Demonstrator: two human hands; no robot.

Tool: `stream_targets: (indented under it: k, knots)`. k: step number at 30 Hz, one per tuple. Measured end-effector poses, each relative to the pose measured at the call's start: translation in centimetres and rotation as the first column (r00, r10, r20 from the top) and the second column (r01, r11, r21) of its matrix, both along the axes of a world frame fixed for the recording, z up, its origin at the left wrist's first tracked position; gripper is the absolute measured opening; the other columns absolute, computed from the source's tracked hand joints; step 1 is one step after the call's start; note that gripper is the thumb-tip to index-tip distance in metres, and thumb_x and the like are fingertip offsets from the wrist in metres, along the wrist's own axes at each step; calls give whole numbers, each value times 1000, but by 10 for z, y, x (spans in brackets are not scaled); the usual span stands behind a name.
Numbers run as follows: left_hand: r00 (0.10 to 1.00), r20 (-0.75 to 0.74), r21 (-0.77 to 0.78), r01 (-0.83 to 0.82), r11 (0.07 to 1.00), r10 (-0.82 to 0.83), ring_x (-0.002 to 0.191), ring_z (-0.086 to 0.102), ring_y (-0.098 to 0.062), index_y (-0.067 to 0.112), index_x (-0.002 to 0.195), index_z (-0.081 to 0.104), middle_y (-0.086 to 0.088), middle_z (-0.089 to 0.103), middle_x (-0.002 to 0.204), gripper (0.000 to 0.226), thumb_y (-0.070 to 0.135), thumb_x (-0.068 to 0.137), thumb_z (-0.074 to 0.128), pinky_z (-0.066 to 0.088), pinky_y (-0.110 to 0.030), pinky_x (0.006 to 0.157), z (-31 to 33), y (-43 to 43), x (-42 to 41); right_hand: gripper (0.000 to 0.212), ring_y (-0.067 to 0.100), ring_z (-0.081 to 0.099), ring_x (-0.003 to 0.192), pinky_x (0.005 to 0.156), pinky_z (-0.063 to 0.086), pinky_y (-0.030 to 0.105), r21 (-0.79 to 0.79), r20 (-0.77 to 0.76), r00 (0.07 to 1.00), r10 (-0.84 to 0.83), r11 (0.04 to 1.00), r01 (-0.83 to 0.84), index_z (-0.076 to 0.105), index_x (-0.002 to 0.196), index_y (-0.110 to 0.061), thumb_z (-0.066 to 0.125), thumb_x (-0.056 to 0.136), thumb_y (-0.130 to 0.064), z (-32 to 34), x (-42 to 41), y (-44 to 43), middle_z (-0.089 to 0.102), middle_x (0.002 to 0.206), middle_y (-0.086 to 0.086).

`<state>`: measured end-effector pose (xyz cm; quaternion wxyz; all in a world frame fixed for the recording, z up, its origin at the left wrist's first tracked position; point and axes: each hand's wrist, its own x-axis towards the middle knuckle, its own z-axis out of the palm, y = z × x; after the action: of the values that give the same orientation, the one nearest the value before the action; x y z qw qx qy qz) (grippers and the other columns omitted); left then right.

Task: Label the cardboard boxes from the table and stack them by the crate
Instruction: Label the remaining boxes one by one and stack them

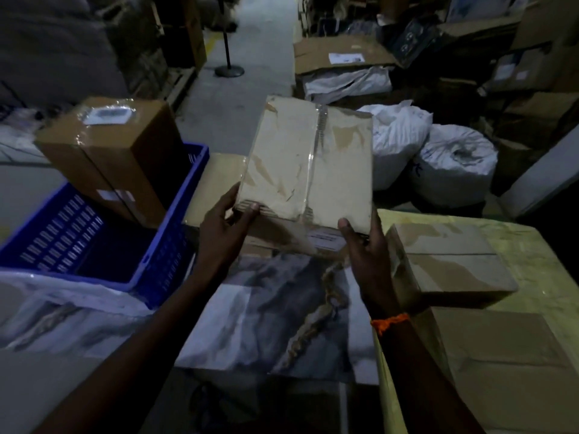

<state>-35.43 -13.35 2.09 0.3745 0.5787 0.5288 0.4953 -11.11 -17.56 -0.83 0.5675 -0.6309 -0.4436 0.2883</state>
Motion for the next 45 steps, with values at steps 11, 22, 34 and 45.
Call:
stream_targets:
  k: [11, 22, 34, 45]
  knots:
    - [999, 7, -125, -42, 991, 43, 117, 66, -26, 19, 143, 57, -10, 68, 130, 46, 23, 98, 67, 56, -41, 96, -2, 103, -141, 70, 7, 66, 115, 102, 54, 35, -74, 24, 986, 168, 983, -166, 43, 154, -28, 70, 93, -50, -5, -132, 113, 68, 131, -5]
    - [998, 47, -142, 45, 989, -39, 120, 63, -18, 20, 142, 56, -5, 66, 131, 44, 22, 99, 65, 55, -39, 100, -24, 118, -170, 70, 9, 64, 119, 103, 53, 30, -146, 76, 986, 146, 980, -134, 42, 156, -25, 69, 96, -47, -21, -153, 135, 68, 134, -4]
    - [996, 86, -118, 35, 992, -25, 121, 62, -19, 40, 133, 56, 6, 65, 127, 36, 28, 99, 65, 52, -54, 103, -33, 125, -160, 62, 1, 66, 112, 95, 54, 22, -150, 57, 980, 191, 972, -181, 46, 153, -27, 68, 98, -44, -22, -139, 147, 71, 127, -9]
    - [896, -300, 310, -233, 922, 328, 139, 41, -41, 3, 143, 53, -24, 48, 146, 51, 26, 97, 58, 31, -45, 117, -52, 89, -105, 80, 13, 46, 142, 102, 42, 13, -222, 42, 941, 336, 922, -319, 18, 165, -30, 63, 99, -43, -47, -113, 90, 45, 159, 1]
